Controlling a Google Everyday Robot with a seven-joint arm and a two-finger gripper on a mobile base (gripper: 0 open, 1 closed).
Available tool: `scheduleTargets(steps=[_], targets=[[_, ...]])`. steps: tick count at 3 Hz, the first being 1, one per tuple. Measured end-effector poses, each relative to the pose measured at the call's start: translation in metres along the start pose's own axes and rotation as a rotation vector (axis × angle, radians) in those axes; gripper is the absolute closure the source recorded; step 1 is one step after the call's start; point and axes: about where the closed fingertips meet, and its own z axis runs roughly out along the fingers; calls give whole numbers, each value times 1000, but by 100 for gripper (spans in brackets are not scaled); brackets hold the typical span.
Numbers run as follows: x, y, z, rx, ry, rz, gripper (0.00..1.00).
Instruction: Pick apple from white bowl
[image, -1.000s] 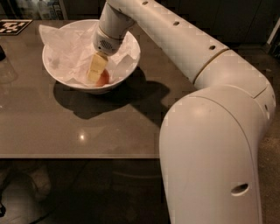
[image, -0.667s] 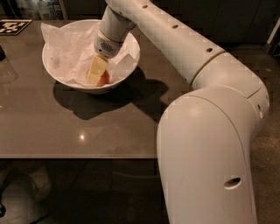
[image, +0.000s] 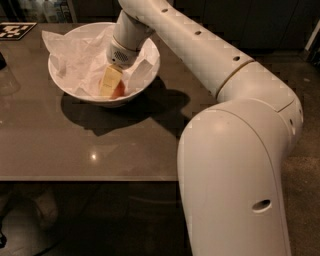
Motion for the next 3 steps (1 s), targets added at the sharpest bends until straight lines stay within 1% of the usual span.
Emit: scheduleTargets(steps=[1,2,3], targets=[[0,0,0,0,0,0,19],[0,0,0,0,0,0,41],[0,0,0,0,0,0,66]])
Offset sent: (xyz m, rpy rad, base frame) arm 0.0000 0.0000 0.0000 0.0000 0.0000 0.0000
